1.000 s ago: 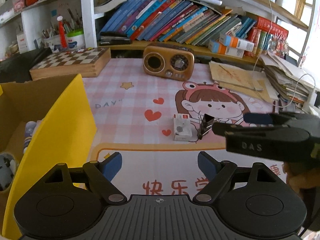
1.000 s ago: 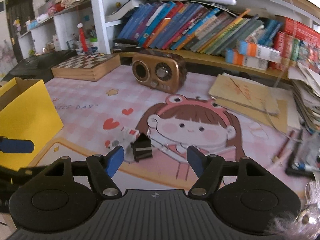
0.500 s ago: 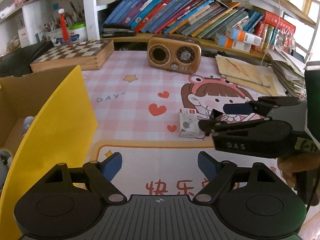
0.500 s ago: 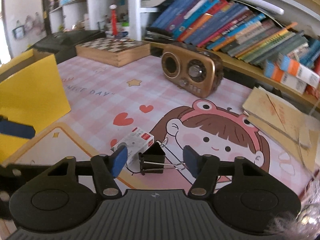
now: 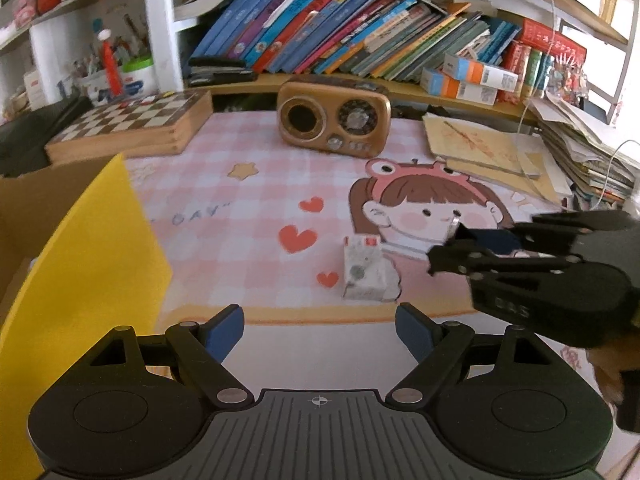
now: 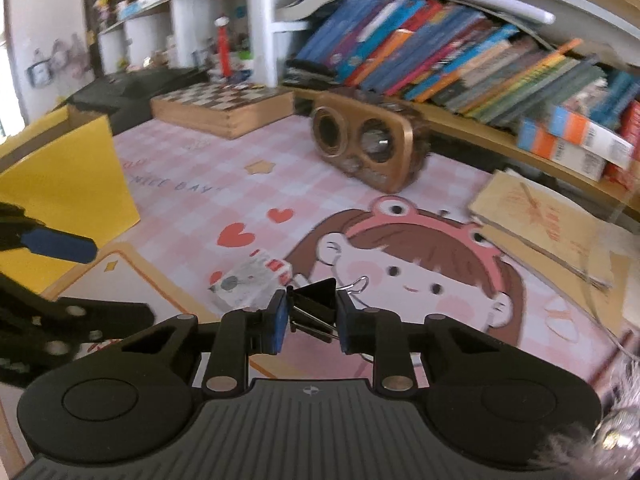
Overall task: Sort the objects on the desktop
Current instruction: 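Grasp the white card box with the left tool while the right tool grasps the black clip, then lift and carry the card box and black clip with both tools toward the yellow box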
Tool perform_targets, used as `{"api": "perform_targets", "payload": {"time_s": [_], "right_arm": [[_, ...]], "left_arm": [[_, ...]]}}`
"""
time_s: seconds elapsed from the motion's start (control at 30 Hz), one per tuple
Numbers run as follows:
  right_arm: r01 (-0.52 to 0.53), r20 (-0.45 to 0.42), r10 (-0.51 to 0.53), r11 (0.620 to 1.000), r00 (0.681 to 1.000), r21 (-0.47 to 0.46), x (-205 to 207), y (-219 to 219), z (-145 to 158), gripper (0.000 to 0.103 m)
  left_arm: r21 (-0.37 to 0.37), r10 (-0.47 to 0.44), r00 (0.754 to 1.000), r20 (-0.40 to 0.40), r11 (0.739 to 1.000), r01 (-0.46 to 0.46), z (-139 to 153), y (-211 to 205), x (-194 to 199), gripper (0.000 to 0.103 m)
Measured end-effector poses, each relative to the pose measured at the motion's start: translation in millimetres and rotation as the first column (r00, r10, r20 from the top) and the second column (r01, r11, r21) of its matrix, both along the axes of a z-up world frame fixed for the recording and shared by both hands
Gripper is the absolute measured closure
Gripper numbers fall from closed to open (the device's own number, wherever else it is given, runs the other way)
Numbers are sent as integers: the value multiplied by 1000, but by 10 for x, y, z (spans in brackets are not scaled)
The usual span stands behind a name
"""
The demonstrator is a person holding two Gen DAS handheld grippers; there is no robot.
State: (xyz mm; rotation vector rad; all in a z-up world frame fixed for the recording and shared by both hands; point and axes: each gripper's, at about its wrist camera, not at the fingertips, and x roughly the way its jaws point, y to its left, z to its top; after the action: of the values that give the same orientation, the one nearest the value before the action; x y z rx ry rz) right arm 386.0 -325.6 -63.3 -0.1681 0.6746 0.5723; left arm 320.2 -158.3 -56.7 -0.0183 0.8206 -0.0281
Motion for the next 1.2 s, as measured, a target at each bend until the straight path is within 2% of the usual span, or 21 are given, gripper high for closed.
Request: {"api": "perform_targets", "payload": {"time_s": [0.13, 0.27, 0.4, 0.57, 0.8, 1.2], "right_arm": [[96, -15, -96, 995, 995, 21, -34, -180, 55, 80], [141, -28, -139, 989, 990, 49, -111, -322, 95, 80], [158, -29, -157, 986, 987, 53, -180, -382, 132, 80], [194, -22, -193, 979, 981, 57, -222, -444, 171, 80], [198, -21, -197, 978, 980, 70, -278, -440, 198, 80], [191, -4, -192, 977, 981, 99, -573, -330, 407, 80]], "left_arm": [[29, -32, 999, 22, 999, 32, -85, -121, 162, 21], [40, -60, 998, 12, 997, 60, -173, -237, 350, 37], [59, -74, 997, 2, 996, 74, -280, -331, 474, 61], [70, -62, 998, -23, 996, 64, -375, -371, 515, 73], [39, -52, 999, 0, 998, 52, -318, -303, 459, 76], [-99, -14, 991, 131, 995, 28, 297, -7, -20, 75]]}}
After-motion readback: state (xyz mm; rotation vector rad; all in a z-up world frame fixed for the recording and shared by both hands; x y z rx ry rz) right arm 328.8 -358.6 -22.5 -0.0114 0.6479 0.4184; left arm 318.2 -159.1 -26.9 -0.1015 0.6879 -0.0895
